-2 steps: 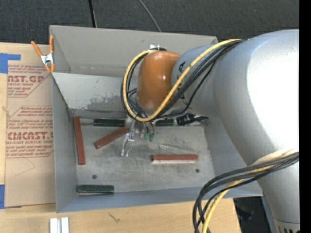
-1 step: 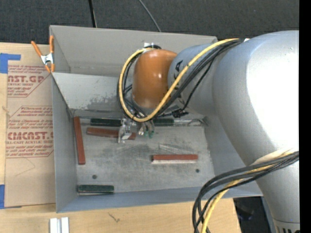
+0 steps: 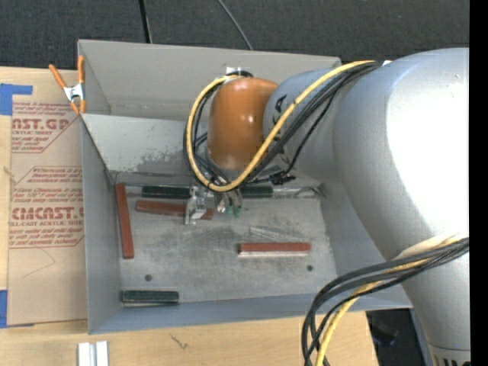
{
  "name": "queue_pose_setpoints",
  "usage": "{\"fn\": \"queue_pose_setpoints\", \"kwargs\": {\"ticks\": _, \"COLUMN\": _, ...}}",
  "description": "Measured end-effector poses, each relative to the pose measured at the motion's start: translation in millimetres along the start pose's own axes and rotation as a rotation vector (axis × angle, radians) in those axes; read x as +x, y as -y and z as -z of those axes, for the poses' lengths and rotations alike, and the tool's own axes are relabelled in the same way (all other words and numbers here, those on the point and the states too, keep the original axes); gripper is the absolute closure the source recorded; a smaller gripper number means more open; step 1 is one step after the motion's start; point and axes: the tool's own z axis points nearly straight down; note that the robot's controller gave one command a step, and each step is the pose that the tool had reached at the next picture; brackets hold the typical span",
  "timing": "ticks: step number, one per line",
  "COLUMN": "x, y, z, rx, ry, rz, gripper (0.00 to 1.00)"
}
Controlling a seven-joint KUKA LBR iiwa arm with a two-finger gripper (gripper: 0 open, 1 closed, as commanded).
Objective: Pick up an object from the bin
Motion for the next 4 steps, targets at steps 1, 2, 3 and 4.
{"fn": "queue_pose_setpoints", "kwargs": {"ticks": 1, "x": 10.0, "y": 0, "z": 19, "rx": 0.003, "ry": -0.024, "rz": 0.107, "gripper": 1.0}}
{"fn": "queue_pose_setpoints", "kwargs": {"ticks": 2, "x": 26.5, "y": 9, "z": 87, "rx": 0.003, "ry": -0.036, "rz": 0.223, "gripper": 1.0}}
{"fn": "queue_pose_setpoints", "kwargs": {"ticks": 3, "x": 24.9, "y": 5, "z": 103, "rx": 0.001, "ry": -0.022, "rz": 0.206, "gripper": 1.0}}
{"fn": "queue_pose_setpoints", "kwargs": {"ticks": 4, "x": 22.2, "y": -5, "z": 79, "rx": 0.005, "ry": -0.031, "rz": 0.028, "gripper": 1.0}}
